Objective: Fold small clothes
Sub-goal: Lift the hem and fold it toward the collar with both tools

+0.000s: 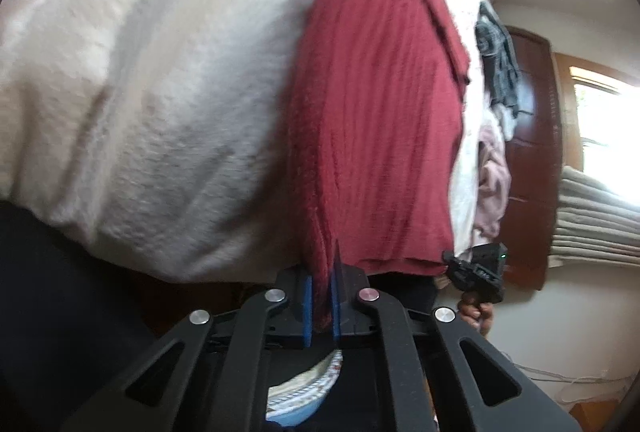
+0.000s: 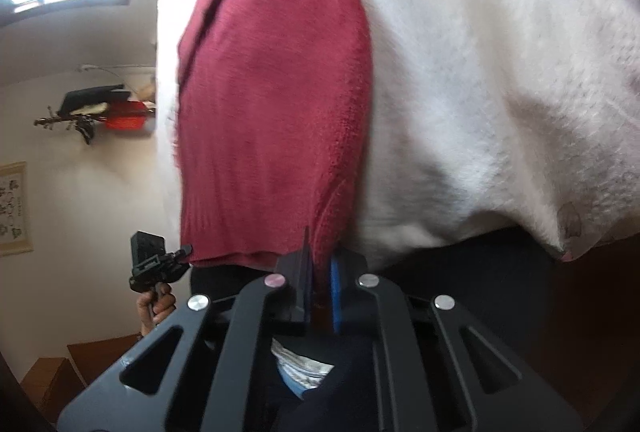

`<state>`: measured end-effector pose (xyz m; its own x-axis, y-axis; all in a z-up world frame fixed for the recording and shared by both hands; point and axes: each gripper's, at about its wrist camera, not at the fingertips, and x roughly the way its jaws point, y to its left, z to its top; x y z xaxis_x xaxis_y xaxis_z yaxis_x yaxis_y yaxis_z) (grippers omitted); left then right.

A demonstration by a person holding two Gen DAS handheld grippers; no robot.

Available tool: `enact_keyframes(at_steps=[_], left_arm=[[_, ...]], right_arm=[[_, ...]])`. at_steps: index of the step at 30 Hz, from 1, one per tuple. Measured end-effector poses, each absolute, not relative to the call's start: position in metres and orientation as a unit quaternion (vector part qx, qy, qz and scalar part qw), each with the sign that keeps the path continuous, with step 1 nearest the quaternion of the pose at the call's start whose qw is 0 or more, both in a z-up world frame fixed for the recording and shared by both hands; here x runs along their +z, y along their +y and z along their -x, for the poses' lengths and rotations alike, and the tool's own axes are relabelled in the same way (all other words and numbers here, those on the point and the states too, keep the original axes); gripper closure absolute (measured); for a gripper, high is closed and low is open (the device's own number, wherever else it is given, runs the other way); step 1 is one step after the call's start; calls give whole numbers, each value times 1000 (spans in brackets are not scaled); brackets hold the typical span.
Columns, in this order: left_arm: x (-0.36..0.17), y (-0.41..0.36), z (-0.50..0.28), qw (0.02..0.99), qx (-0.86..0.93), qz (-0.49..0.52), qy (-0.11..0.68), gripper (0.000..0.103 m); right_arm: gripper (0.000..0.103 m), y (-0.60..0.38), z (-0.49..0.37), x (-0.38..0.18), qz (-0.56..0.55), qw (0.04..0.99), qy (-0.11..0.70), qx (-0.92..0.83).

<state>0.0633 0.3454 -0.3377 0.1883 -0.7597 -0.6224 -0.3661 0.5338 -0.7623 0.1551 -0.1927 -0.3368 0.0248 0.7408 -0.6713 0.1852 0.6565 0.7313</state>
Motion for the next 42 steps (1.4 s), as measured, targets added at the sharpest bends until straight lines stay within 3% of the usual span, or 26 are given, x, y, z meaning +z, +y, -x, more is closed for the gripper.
enact_keyframes(at_steps=[15, 21, 31, 42], left_arm=[[-238, 353, -101, 663, -223, 492, 519, 98], [-223, 359, -137, 666, -229, 500, 504, 98], [-234, 381, -217, 655, -210, 530, 496, 98], [-300, 400, -344, 640, -145, 544, 522, 98]], right_arm=[[99, -198, -190, -251, -392, 661, 578, 275], [99, -193, -226, -224, -393, 673, 559, 283], [99, -187, -313, -221, -401, 681, 551, 268], [98, -175, -432, -280, -400, 672, 585, 214]])
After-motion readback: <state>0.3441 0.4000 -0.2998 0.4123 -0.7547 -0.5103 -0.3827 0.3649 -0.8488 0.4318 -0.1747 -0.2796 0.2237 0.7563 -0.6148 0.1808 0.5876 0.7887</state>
